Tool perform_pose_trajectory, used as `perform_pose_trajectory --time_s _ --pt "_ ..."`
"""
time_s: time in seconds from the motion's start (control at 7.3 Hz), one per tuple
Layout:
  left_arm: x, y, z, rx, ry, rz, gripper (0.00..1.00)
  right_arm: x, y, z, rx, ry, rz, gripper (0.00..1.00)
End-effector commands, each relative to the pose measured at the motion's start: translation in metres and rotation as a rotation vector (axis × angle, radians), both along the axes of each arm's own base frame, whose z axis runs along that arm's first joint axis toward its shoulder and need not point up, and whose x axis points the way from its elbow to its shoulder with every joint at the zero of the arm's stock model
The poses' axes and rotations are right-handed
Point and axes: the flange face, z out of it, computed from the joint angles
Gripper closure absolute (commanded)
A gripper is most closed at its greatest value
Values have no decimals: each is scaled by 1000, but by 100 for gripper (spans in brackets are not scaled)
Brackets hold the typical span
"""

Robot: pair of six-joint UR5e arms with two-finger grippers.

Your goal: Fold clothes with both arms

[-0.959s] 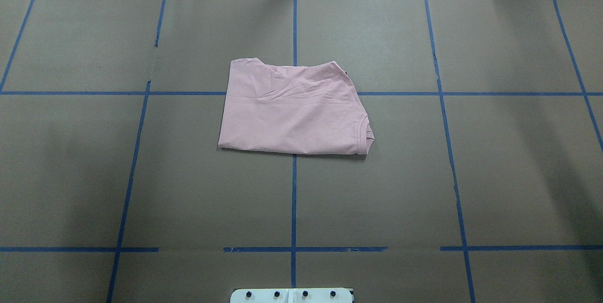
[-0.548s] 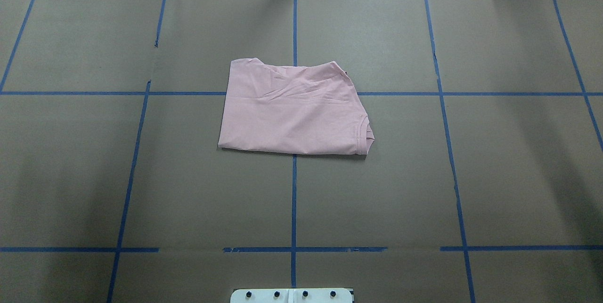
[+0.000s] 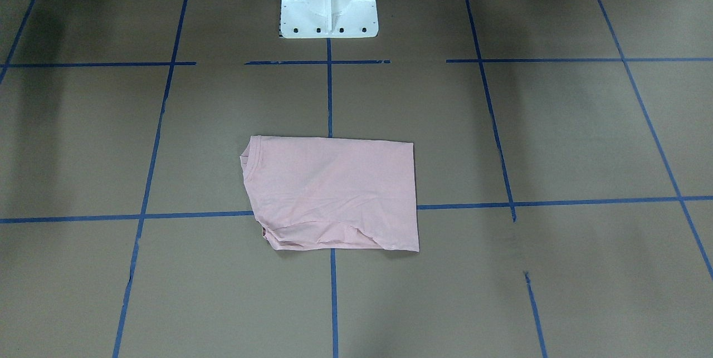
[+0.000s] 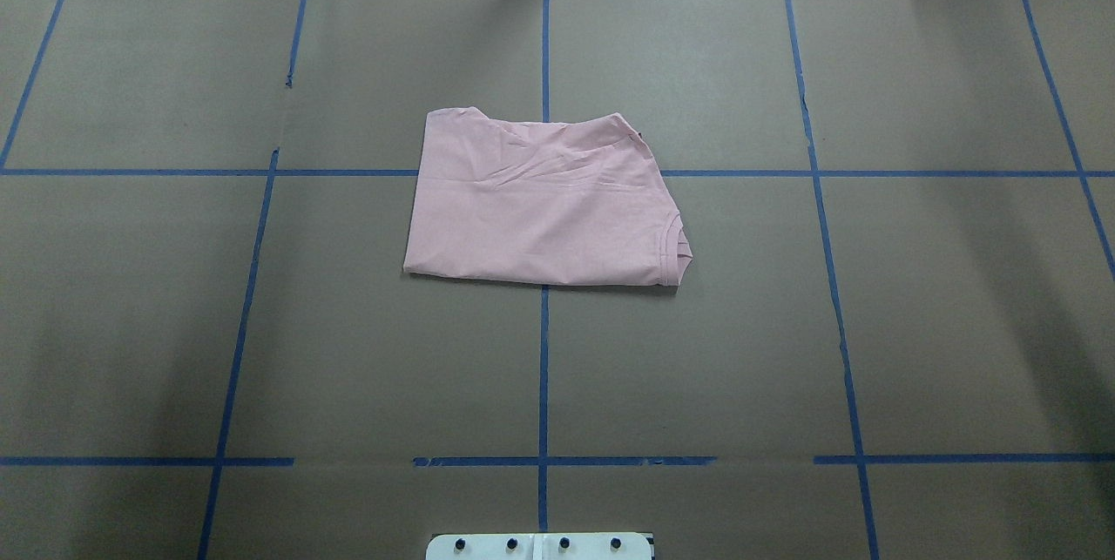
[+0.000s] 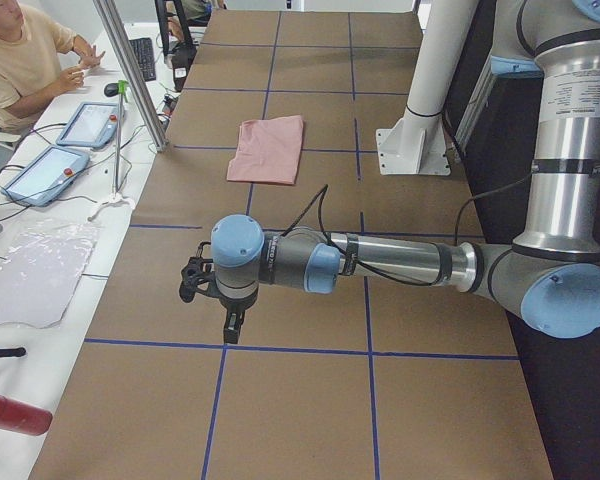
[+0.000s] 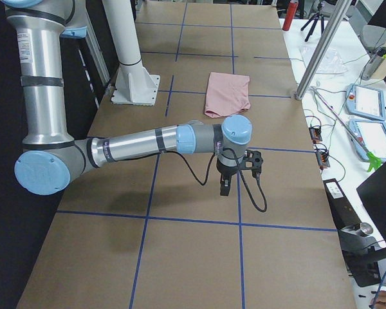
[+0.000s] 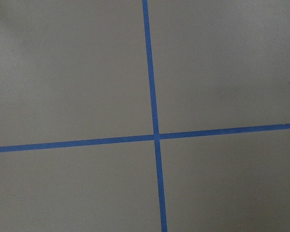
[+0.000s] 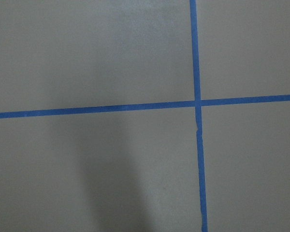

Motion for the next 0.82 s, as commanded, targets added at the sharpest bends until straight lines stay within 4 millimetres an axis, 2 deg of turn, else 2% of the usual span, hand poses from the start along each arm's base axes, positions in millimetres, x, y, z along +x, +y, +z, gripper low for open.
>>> perform_pose_trajectory --time_s 0.0,0.69 --pt "0 14 13 -27 -15 -5 0 -1 0 12 -18 3 -3 0" --pt "2 16 3 -19 -6 -3 0 -2 2 18 -31 -33 -8 0"
